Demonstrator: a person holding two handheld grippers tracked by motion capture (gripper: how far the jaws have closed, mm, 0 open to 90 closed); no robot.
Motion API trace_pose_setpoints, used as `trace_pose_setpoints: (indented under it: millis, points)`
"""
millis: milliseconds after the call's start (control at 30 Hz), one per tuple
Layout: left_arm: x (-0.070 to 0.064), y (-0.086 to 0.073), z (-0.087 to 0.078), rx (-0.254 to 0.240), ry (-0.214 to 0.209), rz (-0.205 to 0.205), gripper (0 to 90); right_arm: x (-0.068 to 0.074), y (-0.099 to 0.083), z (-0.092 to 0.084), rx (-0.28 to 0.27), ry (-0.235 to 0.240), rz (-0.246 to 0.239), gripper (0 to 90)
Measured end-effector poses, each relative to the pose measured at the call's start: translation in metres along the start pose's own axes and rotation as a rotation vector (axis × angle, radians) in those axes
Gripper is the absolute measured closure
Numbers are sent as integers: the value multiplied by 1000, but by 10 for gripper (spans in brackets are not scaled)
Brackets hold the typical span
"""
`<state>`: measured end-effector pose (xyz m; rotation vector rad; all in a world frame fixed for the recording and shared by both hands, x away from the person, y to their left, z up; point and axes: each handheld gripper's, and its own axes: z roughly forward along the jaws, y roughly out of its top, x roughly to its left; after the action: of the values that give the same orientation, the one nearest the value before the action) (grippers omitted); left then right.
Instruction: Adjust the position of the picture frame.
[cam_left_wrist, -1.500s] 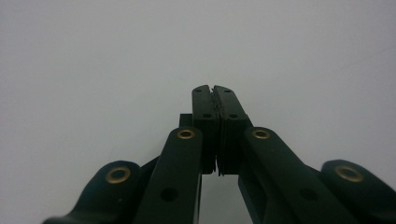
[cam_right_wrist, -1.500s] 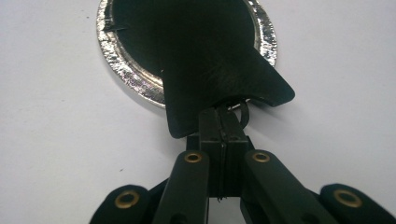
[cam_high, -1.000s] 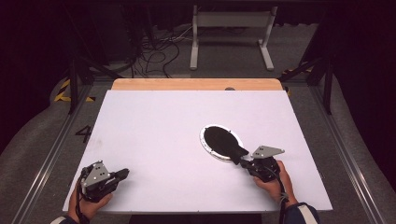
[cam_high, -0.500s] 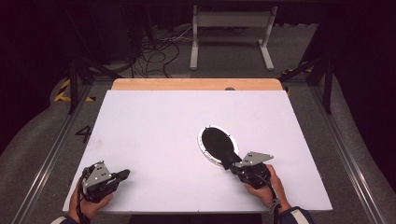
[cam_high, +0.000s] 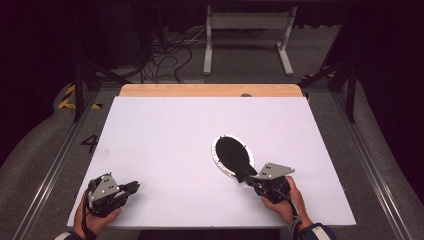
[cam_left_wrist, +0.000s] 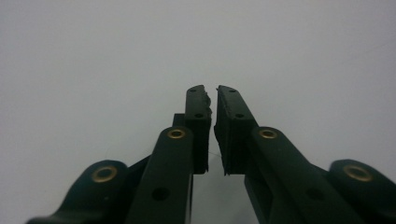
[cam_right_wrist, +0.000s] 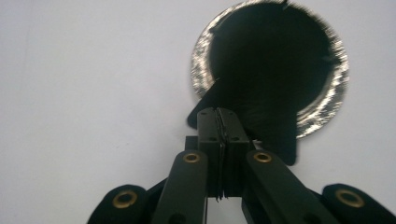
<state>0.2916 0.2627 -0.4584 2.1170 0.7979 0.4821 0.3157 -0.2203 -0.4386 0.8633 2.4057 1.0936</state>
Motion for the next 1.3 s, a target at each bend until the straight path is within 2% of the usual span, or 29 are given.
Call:
trace_pose_setpoints:
  millis: [67,100,167,267,300,433,600,800,933,1067,1133,1167,1300]
  points:
    - [-1,0,1,1,1,2,729,-6,1,-7,-37,-37,16,897]
    - [-1,0,1,0,-4,5,692,-13,0,-12,-67,-75,37,897]
    - [-2,1,2,2,-2,11,670,-15,-1,-13,-70,-94,41,894]
    - [-4,2,5,2,-1,21,559,-25,-6,-12,-54,-135,66,889]
    - [-5,2,5,5,10,22,510,-28,-8,-10,-44,-145,80,889]
    - [-6,3,7,1,26,5,375,-37,-12,-3,-17,-133,104,889]
    - [-6,6,12,2,13,-13,326,-36,-13,5,17,-104,96,894]
    - [-8,11,17,-8,-9,-38,259,-37,-14,6,19,-95,116,900]
    - [-9,14,20,-19,-18,-49,199,-37,-14,7,38,-98,100,900]
    - [-8,21,27,-22,-23,-59,180,-36,-15,7,37,-92,108,900]
    - [-8,24,31,-21,-22,-44,228,-34,-16,8,35,-60,114,900]
    - [-9,26,33,-21,-25,-42,242,-31,-16,9,39,-43,107,900]
    - [-9,32,39,-18,-37,-45,240,-22,-15,11,53,-26,78,900]
